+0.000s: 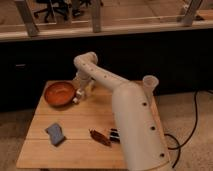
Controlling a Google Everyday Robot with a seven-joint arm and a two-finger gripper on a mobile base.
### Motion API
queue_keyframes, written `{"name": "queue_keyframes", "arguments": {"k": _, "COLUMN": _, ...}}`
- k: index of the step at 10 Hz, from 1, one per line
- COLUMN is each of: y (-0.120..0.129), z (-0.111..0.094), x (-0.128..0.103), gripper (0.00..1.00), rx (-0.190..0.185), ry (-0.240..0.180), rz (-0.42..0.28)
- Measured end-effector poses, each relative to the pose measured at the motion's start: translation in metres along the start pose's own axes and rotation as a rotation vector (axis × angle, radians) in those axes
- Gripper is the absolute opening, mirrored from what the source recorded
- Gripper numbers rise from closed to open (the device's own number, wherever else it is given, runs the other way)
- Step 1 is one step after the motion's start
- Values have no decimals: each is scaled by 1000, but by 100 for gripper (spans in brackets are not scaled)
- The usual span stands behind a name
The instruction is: Place the bottle in the ceramic bowl
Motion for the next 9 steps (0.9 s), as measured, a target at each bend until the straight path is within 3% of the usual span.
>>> {"name": "queue_keyframes", "arguments": {"k": 9, "y": -1, "z": 14, "x": 4, "gripper": 80, "rx": -59, "ry": -4, "rz": -17}}
